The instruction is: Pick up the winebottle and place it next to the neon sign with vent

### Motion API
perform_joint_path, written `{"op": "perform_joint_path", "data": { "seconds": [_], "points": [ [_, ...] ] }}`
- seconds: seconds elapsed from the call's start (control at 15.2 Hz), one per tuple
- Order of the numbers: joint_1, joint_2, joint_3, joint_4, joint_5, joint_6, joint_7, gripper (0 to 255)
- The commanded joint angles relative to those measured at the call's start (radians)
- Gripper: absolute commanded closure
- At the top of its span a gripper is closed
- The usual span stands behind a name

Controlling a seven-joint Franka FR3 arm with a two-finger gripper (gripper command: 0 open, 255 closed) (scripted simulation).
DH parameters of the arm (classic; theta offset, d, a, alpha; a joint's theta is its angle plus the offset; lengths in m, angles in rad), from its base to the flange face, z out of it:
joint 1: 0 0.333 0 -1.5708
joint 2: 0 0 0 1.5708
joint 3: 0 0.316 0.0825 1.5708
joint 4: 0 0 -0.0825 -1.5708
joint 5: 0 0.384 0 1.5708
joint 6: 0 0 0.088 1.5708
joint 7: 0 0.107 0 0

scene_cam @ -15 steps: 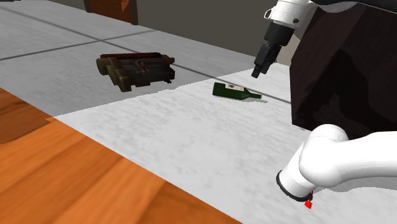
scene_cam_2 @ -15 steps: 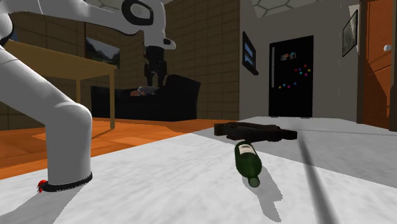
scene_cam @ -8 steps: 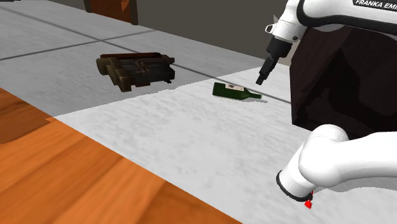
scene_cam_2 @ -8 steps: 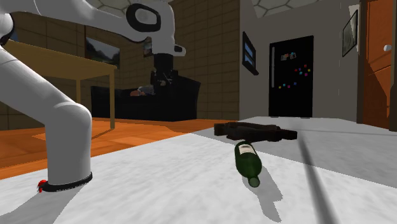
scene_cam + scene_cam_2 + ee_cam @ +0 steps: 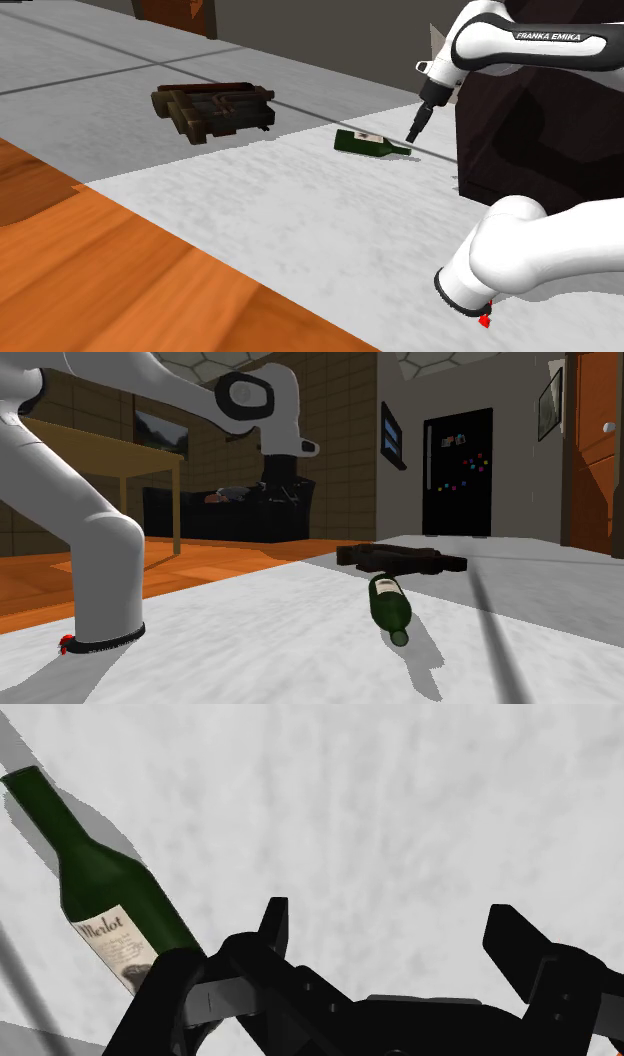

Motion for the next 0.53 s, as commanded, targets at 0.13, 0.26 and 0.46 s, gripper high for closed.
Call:
{"op": "perform_joint_path", "data": {
  "seconds": [0.13, 0.26, 0.46],
  "points": [
    [0.023, 0.095, -0.118, 0.022, -0.030, 0.094, -0.144, 0],
    [0.044, 0.152, -0.181, 0.041, -0.032, 0.143, -0.217, 0],
    [0.089, 0.250, -0.280, 0.081, -0.013, 0.214, -0.334, 0]
  ]
}}
